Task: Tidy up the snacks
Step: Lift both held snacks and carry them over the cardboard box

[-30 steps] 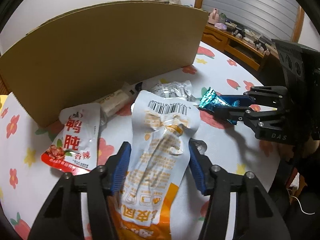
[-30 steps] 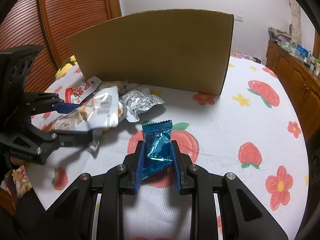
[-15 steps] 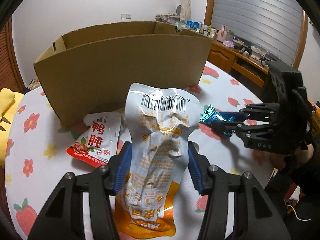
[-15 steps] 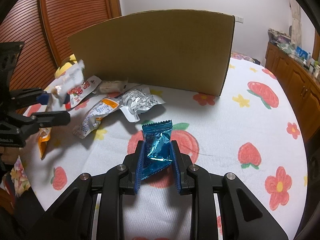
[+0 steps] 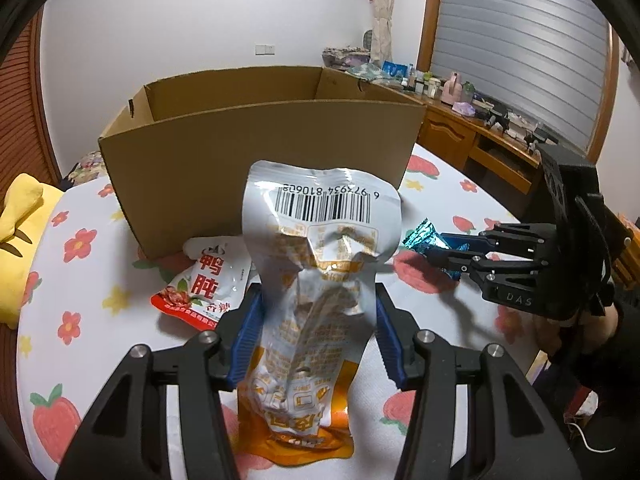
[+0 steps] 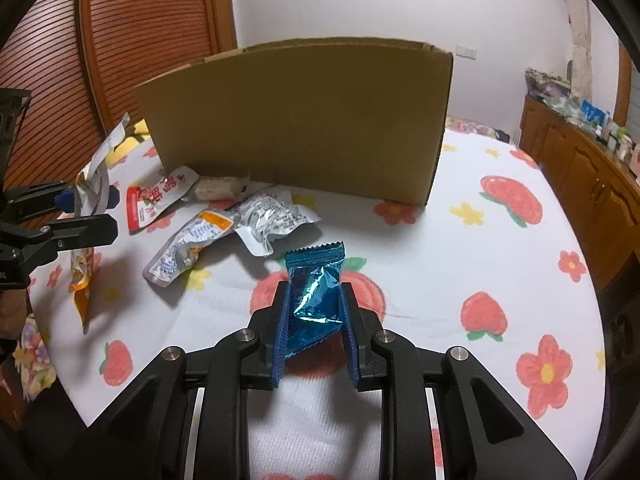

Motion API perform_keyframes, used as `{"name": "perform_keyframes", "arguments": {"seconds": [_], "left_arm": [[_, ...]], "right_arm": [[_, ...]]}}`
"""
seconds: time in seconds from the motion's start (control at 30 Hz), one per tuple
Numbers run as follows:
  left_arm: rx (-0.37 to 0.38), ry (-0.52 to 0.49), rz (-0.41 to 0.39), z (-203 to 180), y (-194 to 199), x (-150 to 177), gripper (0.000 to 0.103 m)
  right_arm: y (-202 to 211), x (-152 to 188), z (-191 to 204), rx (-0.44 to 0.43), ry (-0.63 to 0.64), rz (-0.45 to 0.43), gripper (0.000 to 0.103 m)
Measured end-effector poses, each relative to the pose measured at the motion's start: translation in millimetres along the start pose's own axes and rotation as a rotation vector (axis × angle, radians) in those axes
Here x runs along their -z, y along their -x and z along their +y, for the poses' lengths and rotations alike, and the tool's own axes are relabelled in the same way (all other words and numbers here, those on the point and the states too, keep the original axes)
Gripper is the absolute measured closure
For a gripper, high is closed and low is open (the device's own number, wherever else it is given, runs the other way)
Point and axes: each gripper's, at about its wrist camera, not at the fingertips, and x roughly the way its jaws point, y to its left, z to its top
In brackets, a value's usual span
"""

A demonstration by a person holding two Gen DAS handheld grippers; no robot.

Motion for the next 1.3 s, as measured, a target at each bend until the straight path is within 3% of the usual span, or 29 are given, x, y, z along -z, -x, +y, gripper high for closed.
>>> {"name": "perform_keyframes", "arguments": {"seconds": [0.57, 1.3], "left_arm": [[-0.003, 0.015, -0.105, -1.8, 28.9, -18.8, 0.051], [-0.037, -0.007, -0.176, 0.3, 47.3, -56.2, 0.051]], "right_arm": [[7.1, 1.9, 0.7, 0.014, -0.005, -0.04, 0.081], [24.5, -0.2, 0.1, 0.044, -0.012, -0.116, 0.081]]}}
